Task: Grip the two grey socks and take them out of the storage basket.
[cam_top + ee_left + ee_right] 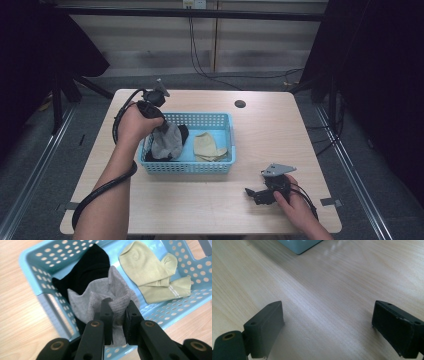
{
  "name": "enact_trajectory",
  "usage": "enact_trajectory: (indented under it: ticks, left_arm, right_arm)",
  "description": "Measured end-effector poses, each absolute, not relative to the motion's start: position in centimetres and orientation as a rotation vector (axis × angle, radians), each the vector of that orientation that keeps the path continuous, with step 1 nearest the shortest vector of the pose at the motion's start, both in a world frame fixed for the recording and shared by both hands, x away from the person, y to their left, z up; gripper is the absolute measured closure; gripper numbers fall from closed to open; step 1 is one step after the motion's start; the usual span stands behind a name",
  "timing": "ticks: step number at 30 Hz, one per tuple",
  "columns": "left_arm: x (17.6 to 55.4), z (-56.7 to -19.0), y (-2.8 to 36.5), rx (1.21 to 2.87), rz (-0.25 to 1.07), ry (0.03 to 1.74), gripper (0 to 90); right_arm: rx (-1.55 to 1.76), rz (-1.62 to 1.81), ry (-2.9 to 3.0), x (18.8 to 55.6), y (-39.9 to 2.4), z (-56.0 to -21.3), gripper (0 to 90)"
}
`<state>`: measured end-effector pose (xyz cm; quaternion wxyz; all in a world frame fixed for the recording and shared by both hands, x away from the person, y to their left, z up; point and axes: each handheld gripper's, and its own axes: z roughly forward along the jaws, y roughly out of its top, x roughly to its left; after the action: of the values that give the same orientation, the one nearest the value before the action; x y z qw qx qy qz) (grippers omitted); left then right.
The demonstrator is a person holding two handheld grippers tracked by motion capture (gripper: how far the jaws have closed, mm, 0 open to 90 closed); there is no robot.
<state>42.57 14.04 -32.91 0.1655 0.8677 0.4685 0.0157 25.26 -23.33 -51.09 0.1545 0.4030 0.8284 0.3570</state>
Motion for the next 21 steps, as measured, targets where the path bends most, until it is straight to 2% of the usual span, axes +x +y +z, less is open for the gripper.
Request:
enact_trajectory:
  ticks: [14,21]
  left_arm:
    - [41.9,-29.7,17.0,2.430,0.101,1.371,79.7]
    - [41.6,-29.4,18.8,2.421,0.126,1.407,79.6]
  right_arm:
    - [1.153,1.023,2.374,25.3,-23.3,-51.1,9.7]
    - [1.155,1.023,2.374,25.3,-23.3,-51.1,9.7]
